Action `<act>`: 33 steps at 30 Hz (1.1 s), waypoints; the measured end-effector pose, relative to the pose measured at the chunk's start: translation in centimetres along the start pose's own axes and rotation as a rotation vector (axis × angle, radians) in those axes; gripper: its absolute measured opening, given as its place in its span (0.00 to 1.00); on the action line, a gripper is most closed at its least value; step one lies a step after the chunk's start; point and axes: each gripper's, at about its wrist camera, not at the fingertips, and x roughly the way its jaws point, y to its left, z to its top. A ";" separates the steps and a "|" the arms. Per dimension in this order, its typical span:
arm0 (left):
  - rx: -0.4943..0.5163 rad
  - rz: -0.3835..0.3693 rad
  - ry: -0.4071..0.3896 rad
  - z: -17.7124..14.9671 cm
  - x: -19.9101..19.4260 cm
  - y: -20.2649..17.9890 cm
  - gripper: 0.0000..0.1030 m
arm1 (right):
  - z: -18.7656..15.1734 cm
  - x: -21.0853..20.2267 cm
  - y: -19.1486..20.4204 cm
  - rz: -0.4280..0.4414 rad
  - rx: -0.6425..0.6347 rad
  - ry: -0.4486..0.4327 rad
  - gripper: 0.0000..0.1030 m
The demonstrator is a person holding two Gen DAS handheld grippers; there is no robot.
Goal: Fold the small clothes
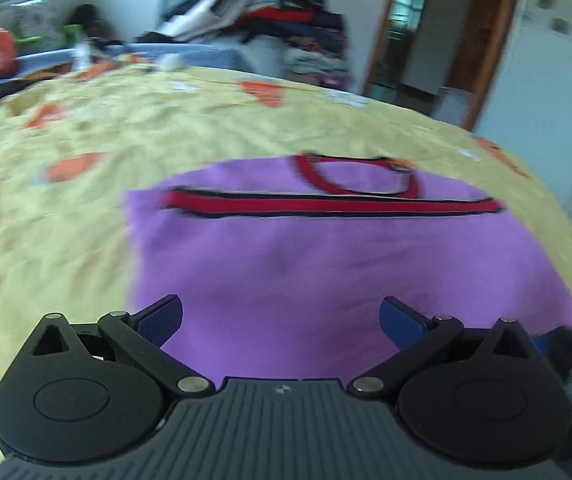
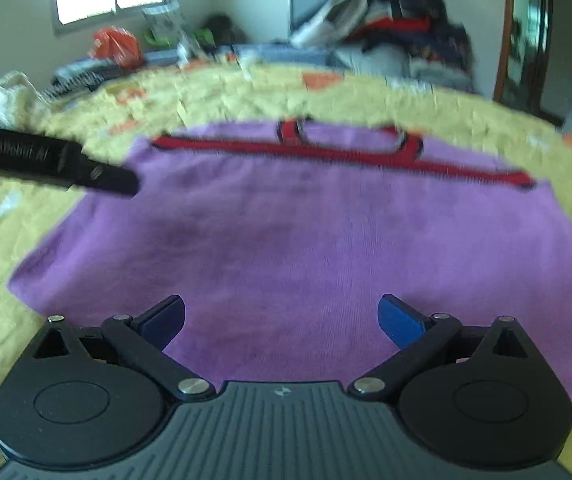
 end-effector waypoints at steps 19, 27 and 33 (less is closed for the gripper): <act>0.028 0.037 0.086 1.7 4.4 3.1 1.00 | -0.8 0.1 1.1 -0.057 -0.015 0.087 1.00; 0.014 0.049 0.151 2.1 5.2 6.3 1.00 | -0.6 0.2 2.2 -0.065 -0.001 0.074 1.00; -0.011 0.050 0.117 1.9 4.7 7.7 1.00 | -0.2 0.2 2.8 -0.075 0.007 0.075 1.00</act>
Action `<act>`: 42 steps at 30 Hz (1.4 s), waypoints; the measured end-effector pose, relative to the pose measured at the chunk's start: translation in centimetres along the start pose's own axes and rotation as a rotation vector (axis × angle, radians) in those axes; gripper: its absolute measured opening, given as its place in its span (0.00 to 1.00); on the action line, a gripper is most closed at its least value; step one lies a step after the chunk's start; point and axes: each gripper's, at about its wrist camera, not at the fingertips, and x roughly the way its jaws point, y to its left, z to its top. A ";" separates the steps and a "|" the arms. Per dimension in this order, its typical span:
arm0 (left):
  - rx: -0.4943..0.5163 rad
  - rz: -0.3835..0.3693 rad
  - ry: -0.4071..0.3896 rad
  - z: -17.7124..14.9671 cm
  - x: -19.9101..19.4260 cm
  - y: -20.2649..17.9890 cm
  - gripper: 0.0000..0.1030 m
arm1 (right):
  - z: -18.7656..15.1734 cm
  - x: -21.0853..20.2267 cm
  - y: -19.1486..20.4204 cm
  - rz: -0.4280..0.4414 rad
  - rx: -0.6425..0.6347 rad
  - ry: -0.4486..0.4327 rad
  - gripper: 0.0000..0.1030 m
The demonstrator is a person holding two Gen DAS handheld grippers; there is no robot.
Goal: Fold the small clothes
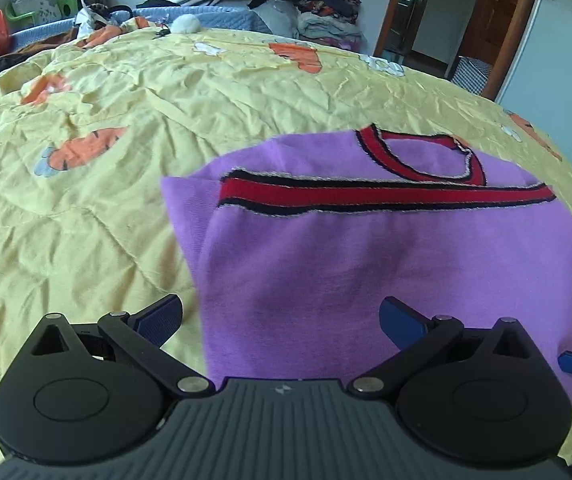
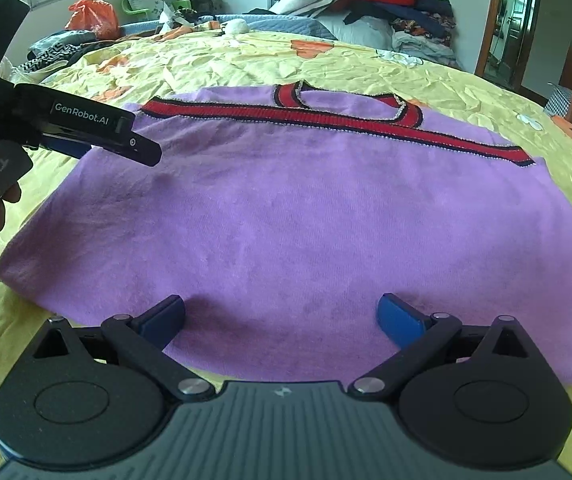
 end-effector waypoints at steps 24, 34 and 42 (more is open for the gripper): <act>-0.019 0.001 0.043 0.7 1.4 1.8 1.00 | -0.6 -0.3 6.3 0.102 -0.092 -0.026 1.00; -0.065 -0.102 0.064 2.7 2.5 3.2 1.00 | -1.4 0.1 10.4 0.127 -0.219 -0.058 1.00; -0.015 -0.140 0.060 3.2 3.0 3.4 1.00 | -0.5 1.0 11.7 0.134 -0.252 -0.088 1.00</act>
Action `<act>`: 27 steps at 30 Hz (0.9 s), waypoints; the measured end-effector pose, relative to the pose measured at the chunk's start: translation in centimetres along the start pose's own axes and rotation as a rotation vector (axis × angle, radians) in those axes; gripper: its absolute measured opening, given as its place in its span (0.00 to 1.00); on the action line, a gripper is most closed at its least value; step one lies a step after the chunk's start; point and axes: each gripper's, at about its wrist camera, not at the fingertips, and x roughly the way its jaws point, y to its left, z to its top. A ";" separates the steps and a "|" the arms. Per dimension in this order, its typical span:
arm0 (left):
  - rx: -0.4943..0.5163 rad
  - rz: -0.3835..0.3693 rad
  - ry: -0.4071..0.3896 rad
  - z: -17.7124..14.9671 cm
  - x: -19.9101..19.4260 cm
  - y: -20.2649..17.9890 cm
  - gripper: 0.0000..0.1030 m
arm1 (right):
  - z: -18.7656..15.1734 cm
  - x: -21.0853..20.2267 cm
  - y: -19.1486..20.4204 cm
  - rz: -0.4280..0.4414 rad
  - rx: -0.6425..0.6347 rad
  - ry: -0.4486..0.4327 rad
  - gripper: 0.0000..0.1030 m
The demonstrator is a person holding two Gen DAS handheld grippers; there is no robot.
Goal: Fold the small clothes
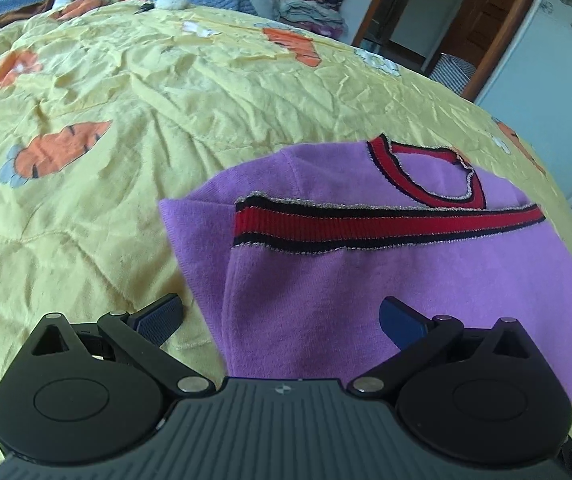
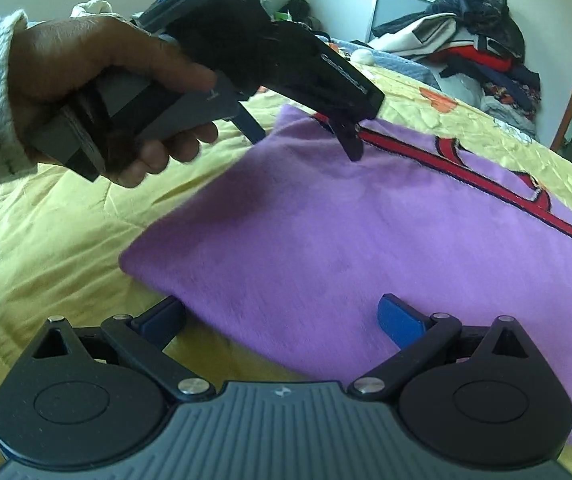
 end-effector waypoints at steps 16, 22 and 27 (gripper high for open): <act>-0.034 -0.137 -0.044 0.1 -0.6 2.6 1.00 | -0.1 0.0 0.7 0.051 -0.023 -0.011 1.00; -0.181 -0.247 -0.035 2.1 0.1 5.6 0.98 | 0.3 0.4 0.8 0.059 -0.037 -0.019 1.00; -0.163 -0.257 -0.010 3.7 1.2 5.4 0.72 | 0.6 0.6 0.8 0.057 -0.052 -0.028 1.00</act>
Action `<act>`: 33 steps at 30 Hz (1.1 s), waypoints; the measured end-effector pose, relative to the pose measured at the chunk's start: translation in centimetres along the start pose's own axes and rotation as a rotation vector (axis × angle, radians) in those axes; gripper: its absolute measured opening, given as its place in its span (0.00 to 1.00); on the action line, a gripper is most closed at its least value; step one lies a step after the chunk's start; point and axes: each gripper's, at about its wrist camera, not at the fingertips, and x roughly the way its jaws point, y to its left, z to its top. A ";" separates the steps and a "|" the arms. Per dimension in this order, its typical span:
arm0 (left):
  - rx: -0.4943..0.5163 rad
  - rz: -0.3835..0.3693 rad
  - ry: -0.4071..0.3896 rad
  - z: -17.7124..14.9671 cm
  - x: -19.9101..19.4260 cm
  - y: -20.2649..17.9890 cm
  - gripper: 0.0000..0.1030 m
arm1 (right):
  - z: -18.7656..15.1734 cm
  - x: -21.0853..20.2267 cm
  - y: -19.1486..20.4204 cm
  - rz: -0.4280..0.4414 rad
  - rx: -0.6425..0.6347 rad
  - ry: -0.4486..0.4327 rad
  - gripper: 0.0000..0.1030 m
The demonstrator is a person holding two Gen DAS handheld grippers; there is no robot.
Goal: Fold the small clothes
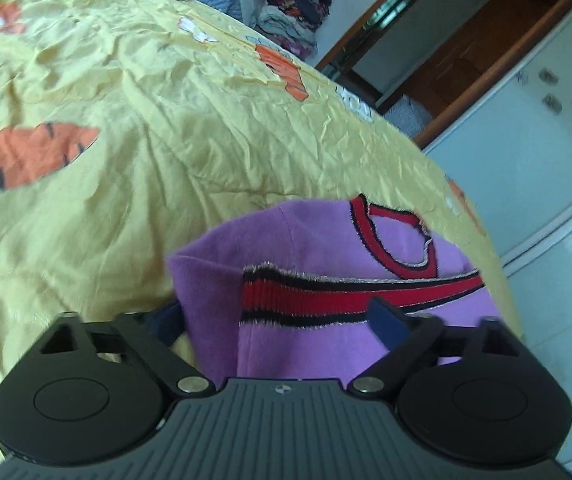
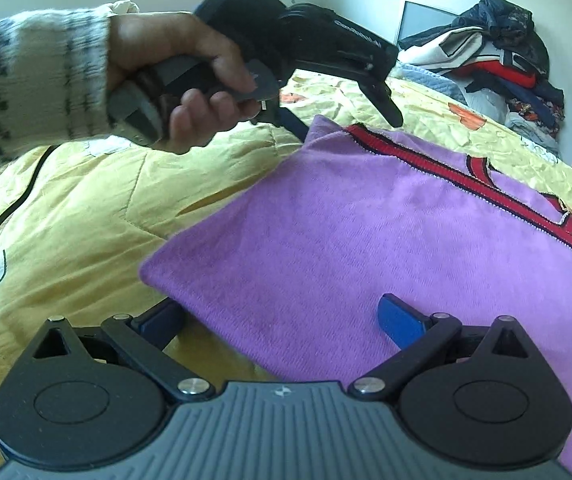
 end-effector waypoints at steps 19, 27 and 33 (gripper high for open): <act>0.025 0.049 0.031 0.5 -0.9 -0.6 0.10 | -0.3 -1.0 5.7 -0.094 -0.335 -0.096 0.51; 0.007 0.063 0.023 0.5 -1.1 -1.2 0.10 | -0.7 -0.5 7.4 -0.105 -0.412 -0.108 0.06; -0.008 0.060 0.007 1.1 -2.2 -2.6 0.10 | 0.1 -2.0 5.2 -0.083 -0.263 -0.179 0.04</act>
